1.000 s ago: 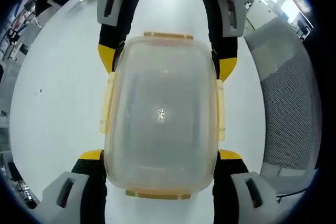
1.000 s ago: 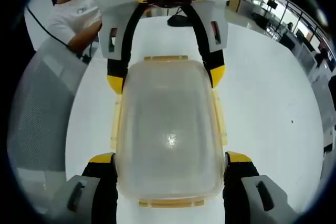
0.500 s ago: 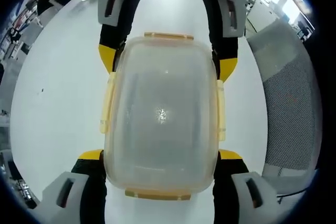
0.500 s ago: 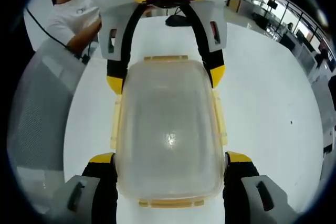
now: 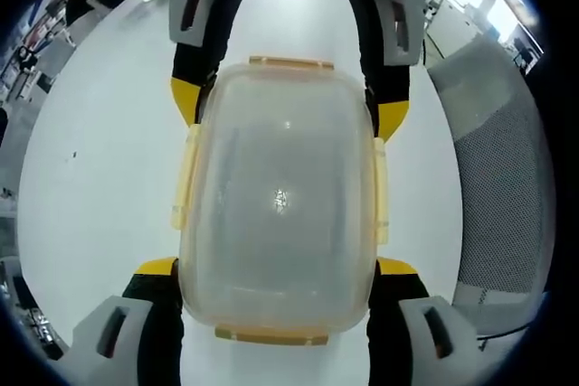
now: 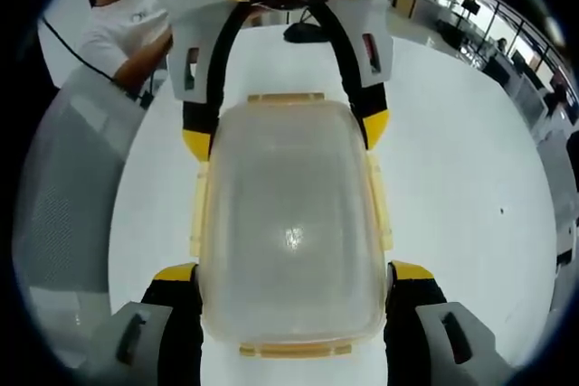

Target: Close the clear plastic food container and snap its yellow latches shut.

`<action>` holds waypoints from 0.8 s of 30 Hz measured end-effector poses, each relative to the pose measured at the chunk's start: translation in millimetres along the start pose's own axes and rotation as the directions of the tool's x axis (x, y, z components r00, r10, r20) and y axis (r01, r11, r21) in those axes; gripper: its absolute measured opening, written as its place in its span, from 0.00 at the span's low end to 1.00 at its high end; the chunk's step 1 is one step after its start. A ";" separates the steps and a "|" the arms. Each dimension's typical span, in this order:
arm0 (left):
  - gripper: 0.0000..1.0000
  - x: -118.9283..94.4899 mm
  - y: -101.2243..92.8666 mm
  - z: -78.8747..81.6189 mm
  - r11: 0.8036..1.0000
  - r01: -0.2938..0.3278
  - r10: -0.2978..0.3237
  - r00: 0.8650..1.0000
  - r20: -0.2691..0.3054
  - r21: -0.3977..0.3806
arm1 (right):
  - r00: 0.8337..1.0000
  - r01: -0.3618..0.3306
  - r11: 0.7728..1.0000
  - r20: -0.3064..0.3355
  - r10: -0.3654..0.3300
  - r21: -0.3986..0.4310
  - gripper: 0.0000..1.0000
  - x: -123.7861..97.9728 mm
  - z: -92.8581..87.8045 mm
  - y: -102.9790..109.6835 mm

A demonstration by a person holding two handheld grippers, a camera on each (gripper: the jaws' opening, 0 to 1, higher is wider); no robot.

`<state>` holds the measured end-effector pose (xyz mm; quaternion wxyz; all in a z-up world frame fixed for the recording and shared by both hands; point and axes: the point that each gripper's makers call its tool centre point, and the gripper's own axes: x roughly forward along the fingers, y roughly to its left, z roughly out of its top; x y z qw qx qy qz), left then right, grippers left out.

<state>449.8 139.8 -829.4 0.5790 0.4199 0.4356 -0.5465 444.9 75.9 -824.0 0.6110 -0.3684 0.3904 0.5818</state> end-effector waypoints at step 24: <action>0.99 0.0 -2.6 9.3 1.000 0.004 -0.004 1.000 -0.005 -0.024 | 1.000 0.003 0.999 0.026 -0.002 -0.052 0.89 -2.7 9.2 -2.1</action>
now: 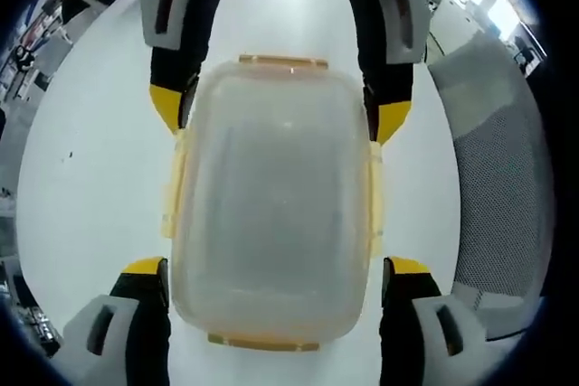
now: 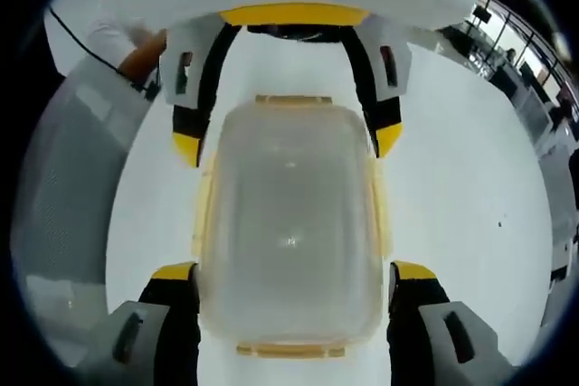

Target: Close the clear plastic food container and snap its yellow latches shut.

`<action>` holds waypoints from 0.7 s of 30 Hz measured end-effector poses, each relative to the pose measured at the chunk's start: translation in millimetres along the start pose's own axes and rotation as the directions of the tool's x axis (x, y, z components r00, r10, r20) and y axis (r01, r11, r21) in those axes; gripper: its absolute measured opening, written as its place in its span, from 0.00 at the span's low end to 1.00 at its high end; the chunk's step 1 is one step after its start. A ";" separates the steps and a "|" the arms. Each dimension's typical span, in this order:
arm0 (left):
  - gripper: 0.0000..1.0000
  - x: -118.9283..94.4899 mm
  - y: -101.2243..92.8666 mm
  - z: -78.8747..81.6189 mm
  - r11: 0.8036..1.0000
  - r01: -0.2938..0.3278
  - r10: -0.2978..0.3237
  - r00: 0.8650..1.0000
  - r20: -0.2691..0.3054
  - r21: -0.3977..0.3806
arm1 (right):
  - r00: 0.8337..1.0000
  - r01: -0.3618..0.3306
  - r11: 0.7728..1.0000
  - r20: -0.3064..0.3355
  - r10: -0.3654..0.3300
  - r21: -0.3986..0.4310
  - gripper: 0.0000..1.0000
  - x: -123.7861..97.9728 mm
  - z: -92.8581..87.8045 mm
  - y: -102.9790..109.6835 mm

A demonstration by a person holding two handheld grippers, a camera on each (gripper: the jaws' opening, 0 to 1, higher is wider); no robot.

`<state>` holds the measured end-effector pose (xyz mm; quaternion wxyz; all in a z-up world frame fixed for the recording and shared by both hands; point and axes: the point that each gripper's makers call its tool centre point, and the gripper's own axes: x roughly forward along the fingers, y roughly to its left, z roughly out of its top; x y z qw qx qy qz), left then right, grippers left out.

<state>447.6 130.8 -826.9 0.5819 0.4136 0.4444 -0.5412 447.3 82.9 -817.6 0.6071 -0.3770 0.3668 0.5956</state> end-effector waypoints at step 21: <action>0.95 -4.9 2.7 1.0 0.999 -0.007 0.007 1.000 0.002 0.038 | 0.999 0.002 1.000 0.036 -0.002 0.019 0.96 -3.7 0.2 1.4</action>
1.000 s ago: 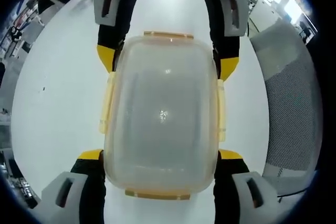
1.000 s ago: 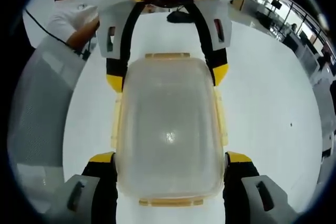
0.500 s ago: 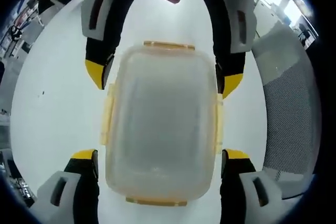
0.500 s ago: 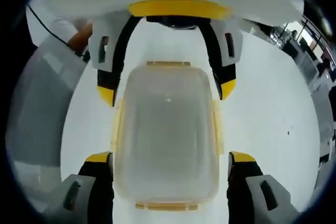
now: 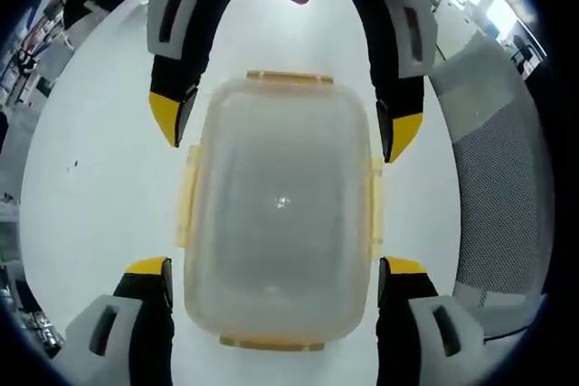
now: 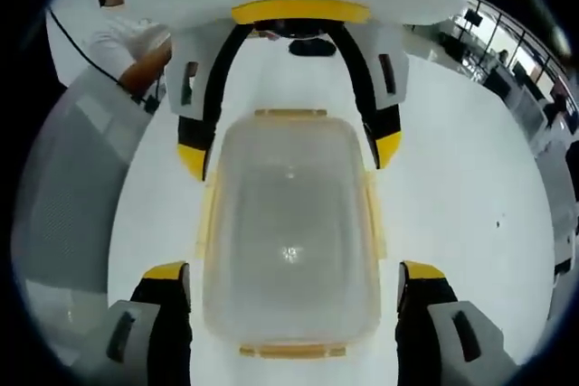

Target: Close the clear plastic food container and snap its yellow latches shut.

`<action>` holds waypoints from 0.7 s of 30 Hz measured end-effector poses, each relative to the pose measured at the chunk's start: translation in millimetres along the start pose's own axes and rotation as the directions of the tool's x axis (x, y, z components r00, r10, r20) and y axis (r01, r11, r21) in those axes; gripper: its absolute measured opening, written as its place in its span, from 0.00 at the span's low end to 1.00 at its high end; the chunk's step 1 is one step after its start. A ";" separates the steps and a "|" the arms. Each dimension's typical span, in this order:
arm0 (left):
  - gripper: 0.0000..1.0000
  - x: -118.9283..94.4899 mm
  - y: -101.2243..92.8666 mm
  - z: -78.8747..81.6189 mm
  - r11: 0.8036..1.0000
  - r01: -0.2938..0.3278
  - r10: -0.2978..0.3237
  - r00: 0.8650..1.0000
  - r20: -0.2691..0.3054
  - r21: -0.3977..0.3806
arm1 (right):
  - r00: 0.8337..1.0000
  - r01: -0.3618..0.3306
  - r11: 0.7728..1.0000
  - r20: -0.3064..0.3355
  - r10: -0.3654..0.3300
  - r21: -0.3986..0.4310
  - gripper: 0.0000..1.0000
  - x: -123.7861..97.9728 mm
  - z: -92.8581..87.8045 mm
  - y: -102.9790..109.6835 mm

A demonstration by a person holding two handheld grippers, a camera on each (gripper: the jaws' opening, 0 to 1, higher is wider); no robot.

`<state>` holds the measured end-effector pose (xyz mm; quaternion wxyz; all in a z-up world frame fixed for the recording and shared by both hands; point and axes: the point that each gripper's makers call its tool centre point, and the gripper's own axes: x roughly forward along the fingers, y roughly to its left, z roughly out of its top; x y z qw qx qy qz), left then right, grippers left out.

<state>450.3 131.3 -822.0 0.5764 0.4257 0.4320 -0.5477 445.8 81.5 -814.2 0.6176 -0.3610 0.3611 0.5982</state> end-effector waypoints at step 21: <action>0.95 -2.0 -2.0 -7.7 0.998 -0.015 0.018 0.999 0.047 -0.066 | 0.998 0.024 0.999 0.062 -0.026 0.038 0.95 -5.3 2.3 0.2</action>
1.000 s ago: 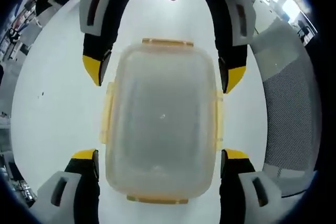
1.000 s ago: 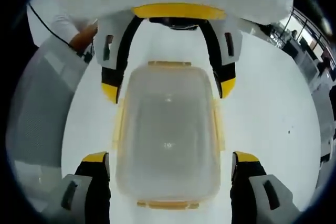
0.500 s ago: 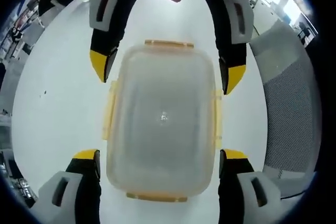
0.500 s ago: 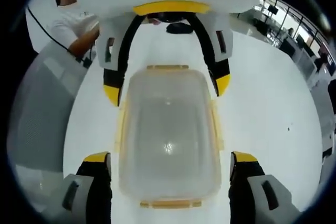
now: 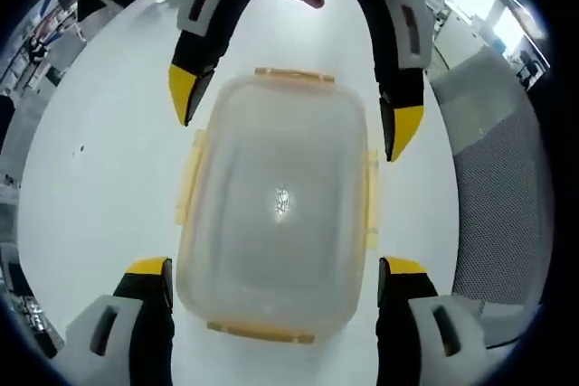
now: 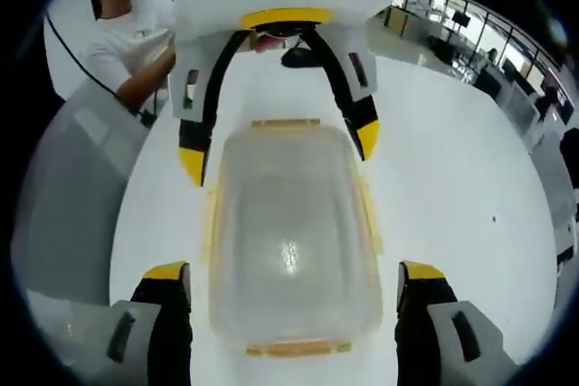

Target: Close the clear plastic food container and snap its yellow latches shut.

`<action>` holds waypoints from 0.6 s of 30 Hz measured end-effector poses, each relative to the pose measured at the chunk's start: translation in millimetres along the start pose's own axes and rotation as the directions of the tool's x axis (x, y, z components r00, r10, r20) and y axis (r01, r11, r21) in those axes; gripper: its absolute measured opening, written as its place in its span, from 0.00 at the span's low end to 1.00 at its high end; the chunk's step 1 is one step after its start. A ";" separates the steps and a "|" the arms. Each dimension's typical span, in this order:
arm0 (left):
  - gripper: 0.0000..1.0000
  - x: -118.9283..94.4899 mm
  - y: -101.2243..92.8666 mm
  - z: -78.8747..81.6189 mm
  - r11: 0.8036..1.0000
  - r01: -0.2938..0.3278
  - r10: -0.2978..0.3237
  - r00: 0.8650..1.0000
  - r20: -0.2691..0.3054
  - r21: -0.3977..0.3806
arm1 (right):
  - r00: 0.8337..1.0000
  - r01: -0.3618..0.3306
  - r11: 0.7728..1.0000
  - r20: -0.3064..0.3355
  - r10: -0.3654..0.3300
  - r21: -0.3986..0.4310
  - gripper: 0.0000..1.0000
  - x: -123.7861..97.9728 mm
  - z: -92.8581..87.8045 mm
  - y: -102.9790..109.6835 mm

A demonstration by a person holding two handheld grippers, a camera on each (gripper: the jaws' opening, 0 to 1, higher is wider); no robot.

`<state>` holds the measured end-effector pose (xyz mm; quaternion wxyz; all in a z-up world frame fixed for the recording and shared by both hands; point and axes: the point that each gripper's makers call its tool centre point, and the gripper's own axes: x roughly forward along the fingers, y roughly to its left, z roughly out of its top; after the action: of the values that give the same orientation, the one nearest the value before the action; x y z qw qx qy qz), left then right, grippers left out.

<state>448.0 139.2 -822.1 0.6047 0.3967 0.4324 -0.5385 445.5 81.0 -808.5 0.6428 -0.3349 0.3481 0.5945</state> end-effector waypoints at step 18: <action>0.94 -5.2 0.9 -11.8 0.998 -0.030 0.032 0.999 0.035 -0.062 | 0.997 0.036 0.997 0.067 -0.040 0.069 0.96 -8.2 -1.7 1.4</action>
<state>447.5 152.1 -820.8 0.6325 0.3748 0.4315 -0.5229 443.7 75.3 -802.5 0.6766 -0.2989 0.3396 0.5810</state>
